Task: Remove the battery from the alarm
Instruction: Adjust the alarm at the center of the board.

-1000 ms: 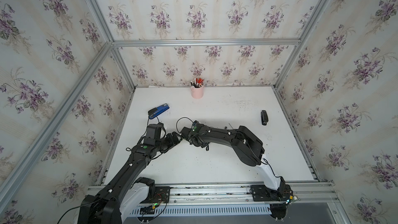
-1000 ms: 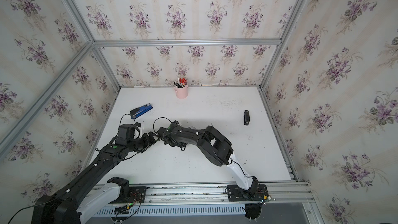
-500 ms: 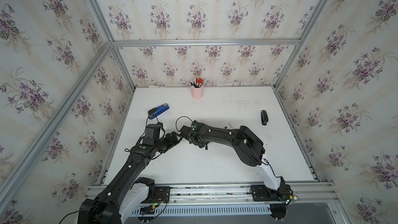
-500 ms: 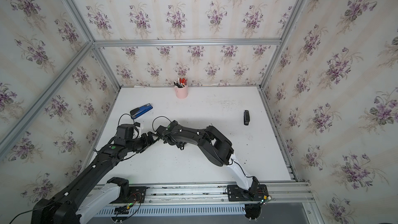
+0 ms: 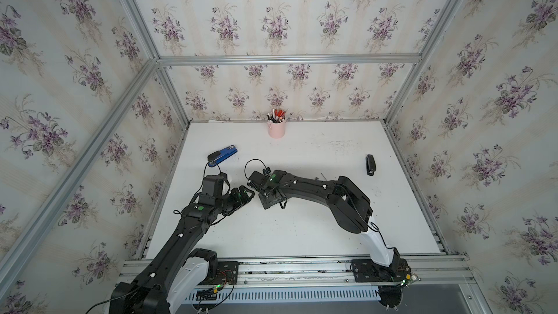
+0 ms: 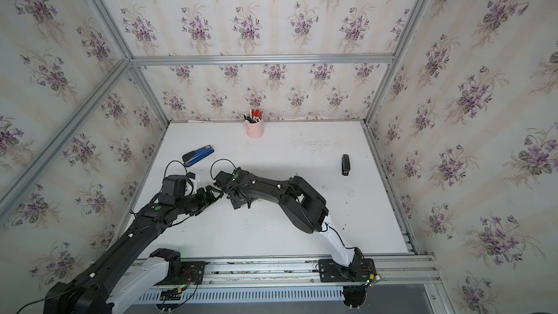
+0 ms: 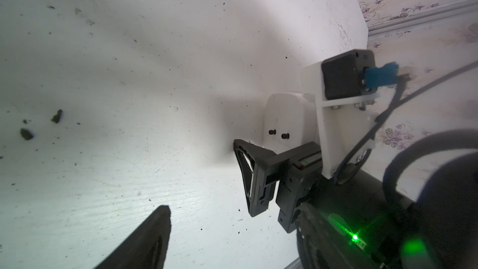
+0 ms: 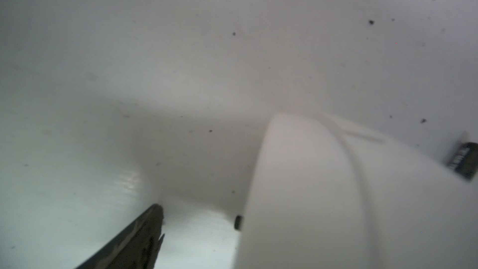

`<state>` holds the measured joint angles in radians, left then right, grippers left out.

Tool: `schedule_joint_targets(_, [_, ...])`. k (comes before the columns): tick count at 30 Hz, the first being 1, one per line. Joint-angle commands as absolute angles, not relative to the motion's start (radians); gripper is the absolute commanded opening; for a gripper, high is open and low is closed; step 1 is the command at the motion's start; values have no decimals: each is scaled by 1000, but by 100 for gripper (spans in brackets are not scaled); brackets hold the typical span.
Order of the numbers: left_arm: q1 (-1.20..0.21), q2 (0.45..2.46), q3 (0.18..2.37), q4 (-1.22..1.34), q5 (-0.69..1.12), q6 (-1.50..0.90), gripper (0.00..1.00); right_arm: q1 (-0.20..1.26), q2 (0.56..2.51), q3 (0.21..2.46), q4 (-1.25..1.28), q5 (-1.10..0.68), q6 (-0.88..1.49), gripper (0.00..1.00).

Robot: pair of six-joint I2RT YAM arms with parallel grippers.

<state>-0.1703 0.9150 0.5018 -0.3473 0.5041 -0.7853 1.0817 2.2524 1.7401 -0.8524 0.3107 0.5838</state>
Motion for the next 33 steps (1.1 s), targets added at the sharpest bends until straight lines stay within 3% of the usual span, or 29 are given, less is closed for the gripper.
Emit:
schedule_joint_targets(1, [-169, 913, 499, -351, 517, -772, 81, 1086, 2272, 1738, -891, 197, 584, 100])
schedule_joint_targets(33, [-166, 810, 384, -381, 501, -816, 82, 1090, 2274, 1974, -1047, 305, 538, 100])
